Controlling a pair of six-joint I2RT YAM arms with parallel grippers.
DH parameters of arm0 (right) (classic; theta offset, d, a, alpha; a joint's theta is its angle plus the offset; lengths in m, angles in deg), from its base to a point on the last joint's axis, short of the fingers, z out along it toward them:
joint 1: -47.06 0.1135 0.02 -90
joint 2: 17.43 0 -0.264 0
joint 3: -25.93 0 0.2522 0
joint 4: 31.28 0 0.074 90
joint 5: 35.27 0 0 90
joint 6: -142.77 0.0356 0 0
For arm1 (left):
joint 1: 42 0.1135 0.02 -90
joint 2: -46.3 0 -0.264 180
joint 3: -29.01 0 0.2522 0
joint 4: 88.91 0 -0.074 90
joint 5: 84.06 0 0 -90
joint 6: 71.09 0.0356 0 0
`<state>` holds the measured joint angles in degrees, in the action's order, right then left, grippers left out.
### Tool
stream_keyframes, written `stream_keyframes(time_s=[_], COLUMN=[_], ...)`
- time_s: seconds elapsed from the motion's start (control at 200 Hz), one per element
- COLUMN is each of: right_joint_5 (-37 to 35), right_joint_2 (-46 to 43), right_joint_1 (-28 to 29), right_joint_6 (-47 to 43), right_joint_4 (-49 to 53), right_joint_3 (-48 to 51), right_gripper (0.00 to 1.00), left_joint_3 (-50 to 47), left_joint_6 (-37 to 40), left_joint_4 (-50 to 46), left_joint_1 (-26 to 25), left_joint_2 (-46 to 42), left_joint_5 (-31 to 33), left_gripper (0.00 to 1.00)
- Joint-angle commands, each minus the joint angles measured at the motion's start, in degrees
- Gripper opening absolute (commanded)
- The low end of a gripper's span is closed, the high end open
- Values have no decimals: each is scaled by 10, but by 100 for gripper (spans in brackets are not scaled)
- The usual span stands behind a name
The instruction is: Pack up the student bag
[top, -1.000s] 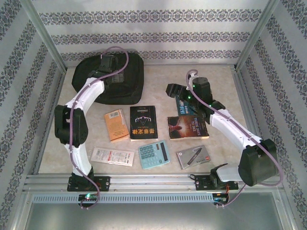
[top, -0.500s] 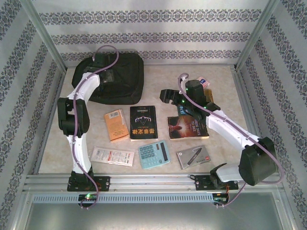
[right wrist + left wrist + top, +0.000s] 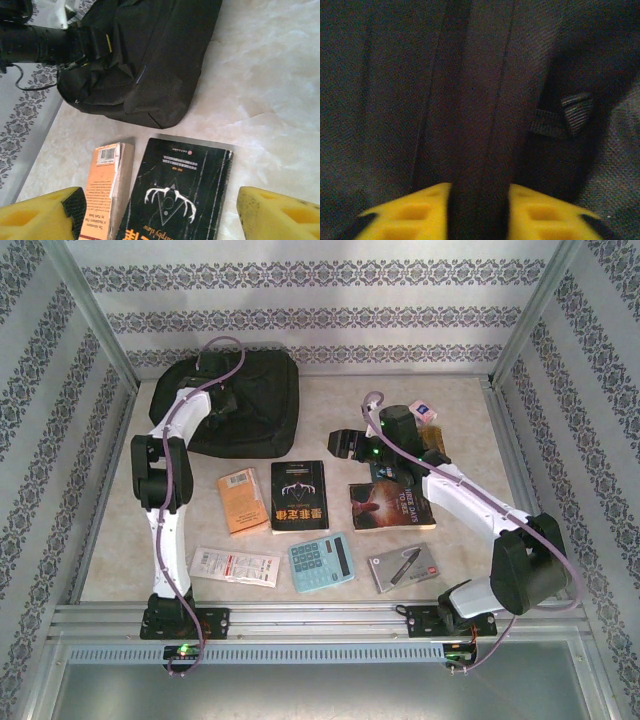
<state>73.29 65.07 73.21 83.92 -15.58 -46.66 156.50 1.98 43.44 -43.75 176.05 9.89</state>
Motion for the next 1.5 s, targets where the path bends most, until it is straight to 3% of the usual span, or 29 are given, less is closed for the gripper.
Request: stream_keyframes(time_s=[0.0,0.09,0.565,0.859,1.064,1.234,1.369,1.494], right_joint_5=[19,18,-33,-37,-26,-3,-2,5], right_joint_2=[6,6,3,-5,-14,-16,-13,-5], right_joint_1=[9,12,24,23,24,24,24,24], right_joint_6=[-6,-10,11,24,60,95,157,255], right_joint_4=[-7,-2,54,78,84,76,53,16], right_joint_3=[-21,-25,-58,-66,-74,-70,-47,-17], right_gripper=[77,75,77,78,82,82,82,79], left_joint_3=[16,15,144,222,257,190,27,-132], left_joint_6=[-18,-28,-111,-258,-377,-407,-453,-534], left_joint_4=[-31,-30,-111,-201,-323,-316,-188,-71], left_joint_1=[15,18,17,-10,-58,-117,-148,-170], left_joint_2=[12,0,-83,-102,-105,-122,-179,-238], left_joint_5=[-11,-13,7,-17,22,1,-59,-69], left_gripper=[9,0,0,0,0,0,0,0])
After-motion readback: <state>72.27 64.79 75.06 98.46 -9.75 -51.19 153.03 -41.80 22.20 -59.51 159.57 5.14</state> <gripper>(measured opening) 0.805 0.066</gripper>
